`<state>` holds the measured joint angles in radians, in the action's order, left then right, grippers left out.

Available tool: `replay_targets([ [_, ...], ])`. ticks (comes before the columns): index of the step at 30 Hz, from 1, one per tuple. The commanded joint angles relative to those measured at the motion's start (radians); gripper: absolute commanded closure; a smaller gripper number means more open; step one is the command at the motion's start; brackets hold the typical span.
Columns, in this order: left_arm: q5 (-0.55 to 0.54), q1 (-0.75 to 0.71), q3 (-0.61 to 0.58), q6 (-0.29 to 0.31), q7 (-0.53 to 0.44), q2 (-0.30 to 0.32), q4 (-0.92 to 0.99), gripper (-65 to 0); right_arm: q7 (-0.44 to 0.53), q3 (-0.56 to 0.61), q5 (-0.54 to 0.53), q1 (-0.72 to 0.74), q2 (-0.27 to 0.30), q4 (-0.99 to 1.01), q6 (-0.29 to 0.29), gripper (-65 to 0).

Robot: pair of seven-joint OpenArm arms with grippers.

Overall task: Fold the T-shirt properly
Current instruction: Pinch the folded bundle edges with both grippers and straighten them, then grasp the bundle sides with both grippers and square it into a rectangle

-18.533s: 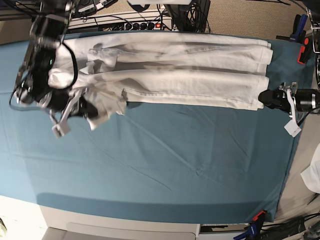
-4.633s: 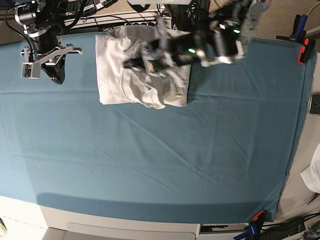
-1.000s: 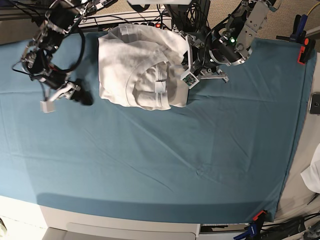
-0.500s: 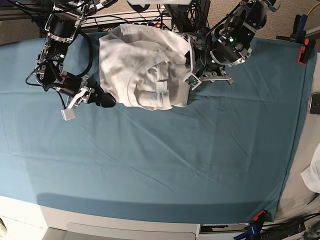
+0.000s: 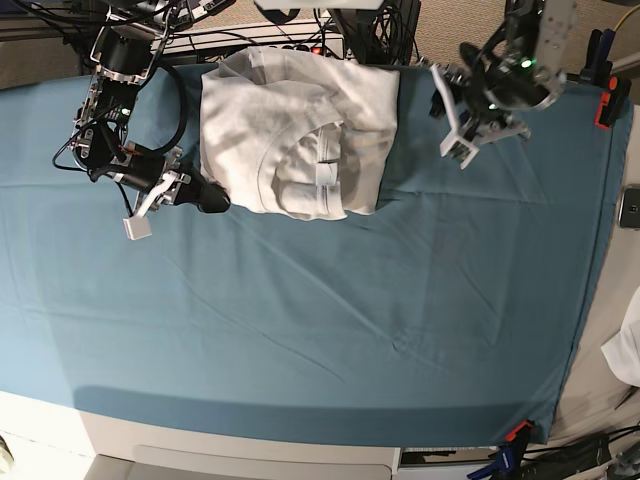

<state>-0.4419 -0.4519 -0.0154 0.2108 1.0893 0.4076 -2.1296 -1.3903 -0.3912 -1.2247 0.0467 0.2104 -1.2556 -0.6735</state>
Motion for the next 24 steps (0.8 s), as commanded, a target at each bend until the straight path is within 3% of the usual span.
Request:
replay_targets([
  [1,-0.05,-0.019,0.018,0.024,-0.01,-0.001,-0.018,-24.4,-0.006,0.003,-0.021,0.009,0.002,-0.008,0.007,-4.9],
  [4,-0.117,-0.053,0.033,0.051,-0.02,-0.023,-0.017,-28.4,-0.006,0.003,-0.021,0.009,0.002,-0.008,0.0,-4.9],
  [14,-0.187,-0.033,0.031,0.062,-0.048,-0.143,0.069,-28.4,-0.006,0.003,-0.021,0.009,0.0,-0.008,-0.003,-4.9],
  [24,-0.253,-0.036,0.03,0.091,-0.022,-0.178,0.09,-28.4,-0.006,0.003,-0.021,0.009,0.001,-0.008,-0.003,-4.9],
])
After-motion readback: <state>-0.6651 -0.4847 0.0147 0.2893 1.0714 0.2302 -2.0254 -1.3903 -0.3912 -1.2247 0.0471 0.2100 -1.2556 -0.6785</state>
